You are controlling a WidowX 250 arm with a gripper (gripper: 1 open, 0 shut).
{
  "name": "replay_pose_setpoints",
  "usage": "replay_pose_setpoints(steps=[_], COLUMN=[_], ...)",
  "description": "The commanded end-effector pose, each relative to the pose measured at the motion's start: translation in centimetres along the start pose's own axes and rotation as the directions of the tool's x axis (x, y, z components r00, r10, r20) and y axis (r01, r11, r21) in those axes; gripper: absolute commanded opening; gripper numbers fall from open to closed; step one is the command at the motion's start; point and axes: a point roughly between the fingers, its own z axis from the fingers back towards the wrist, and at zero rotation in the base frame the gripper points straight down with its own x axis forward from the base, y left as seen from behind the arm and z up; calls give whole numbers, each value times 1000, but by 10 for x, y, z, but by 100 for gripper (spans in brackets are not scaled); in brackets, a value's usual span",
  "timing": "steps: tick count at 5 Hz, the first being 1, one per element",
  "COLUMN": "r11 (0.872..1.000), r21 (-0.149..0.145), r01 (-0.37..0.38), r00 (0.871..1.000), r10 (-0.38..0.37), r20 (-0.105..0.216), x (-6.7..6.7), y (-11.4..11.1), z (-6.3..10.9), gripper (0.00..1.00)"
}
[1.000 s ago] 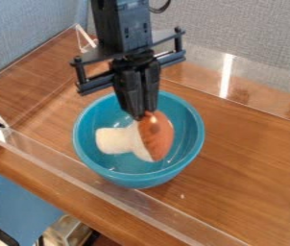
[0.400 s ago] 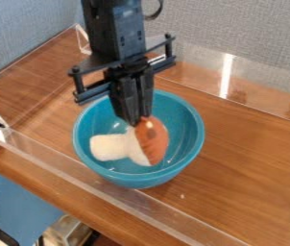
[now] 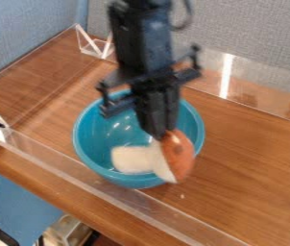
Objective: Remove the mushroom from inside the blue bowl and put it on the table
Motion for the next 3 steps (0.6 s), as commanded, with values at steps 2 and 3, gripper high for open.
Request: replay_pose_setpoints(steps=[2, 3], r11=[967, 940], r21=[41, 59], r01=[253, 336], r00=[967, 942], r10=[-254, -336], r20=[9, 6], x=[-43, -57], y=[-32, -41], z=[-31, -54], gripper=[0, 0])
